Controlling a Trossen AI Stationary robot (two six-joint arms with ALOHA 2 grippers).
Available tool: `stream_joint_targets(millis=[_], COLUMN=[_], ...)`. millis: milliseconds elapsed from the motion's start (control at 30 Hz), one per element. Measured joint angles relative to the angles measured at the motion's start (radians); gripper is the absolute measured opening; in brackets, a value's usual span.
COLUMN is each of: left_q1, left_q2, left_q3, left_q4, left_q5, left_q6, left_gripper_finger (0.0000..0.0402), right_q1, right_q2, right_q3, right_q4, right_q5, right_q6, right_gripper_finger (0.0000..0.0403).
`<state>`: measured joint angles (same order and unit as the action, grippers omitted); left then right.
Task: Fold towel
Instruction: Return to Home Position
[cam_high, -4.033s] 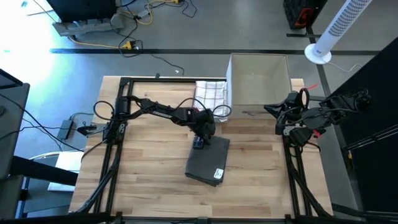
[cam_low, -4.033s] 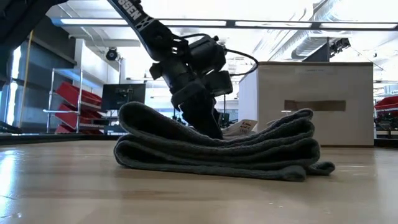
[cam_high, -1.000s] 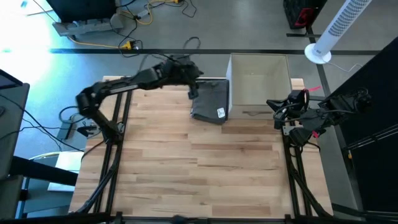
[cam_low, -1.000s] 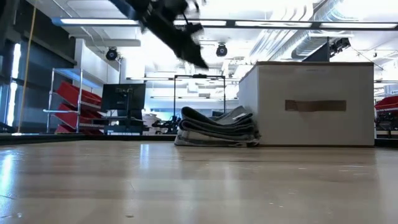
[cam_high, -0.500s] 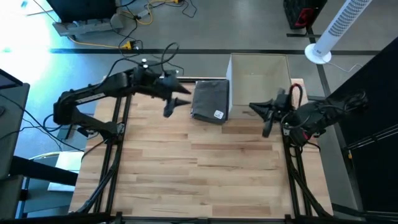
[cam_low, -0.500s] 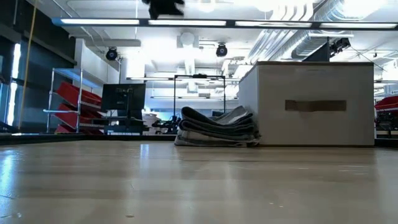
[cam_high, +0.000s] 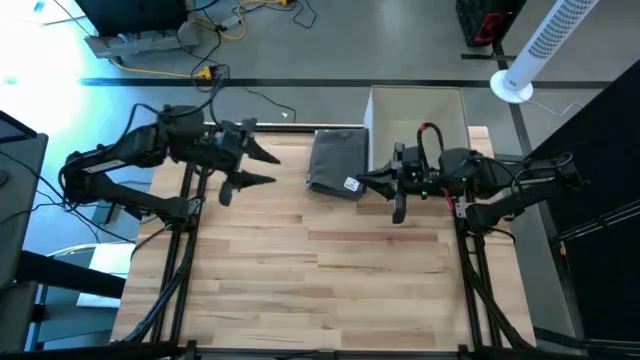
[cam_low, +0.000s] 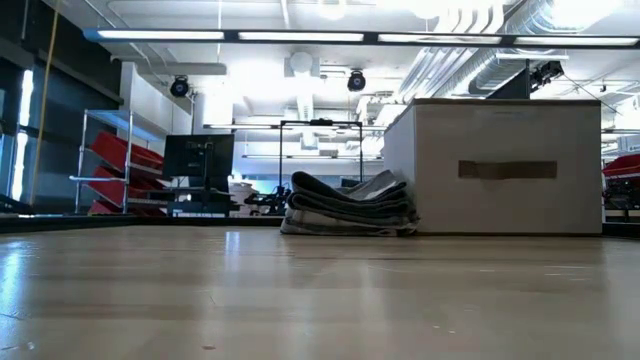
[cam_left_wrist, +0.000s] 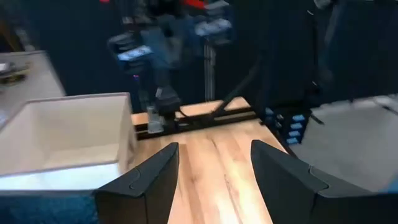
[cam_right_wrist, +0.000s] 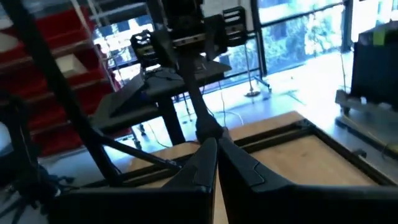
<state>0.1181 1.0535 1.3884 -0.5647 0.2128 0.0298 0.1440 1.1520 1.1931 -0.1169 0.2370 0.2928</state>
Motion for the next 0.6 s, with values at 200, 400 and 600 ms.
stream_joint_targets(millis=[200, 400, 600], left_q1=[-0.008, -0.021, -0.021], left_q2=[-0.038, -0.025, -0.002], left_q3=[0.0, 0.0, -0.013], left_q4=[-0.058, -0.025, -0.059], left_q5=[-0.015, -0.016, -0.075], left_q6=[-0.194, -0.251, -0.245], left_gripper_finger=[0.0193, 0.0193, 0.0193], right_q1=[0.0, -0.008, -0.009], right_q2=[0.0, -0.001, -0.051], right_q3=[0.0, 0.0, 0.0], right_q4=[-0.017, -0.024, -0.204], right_q5=[-0.01, 0.013, -0.058], right_q6=[0.167, 0.101, -0.084], right_gripper_finger=[0.0, 0.0, 0.0])
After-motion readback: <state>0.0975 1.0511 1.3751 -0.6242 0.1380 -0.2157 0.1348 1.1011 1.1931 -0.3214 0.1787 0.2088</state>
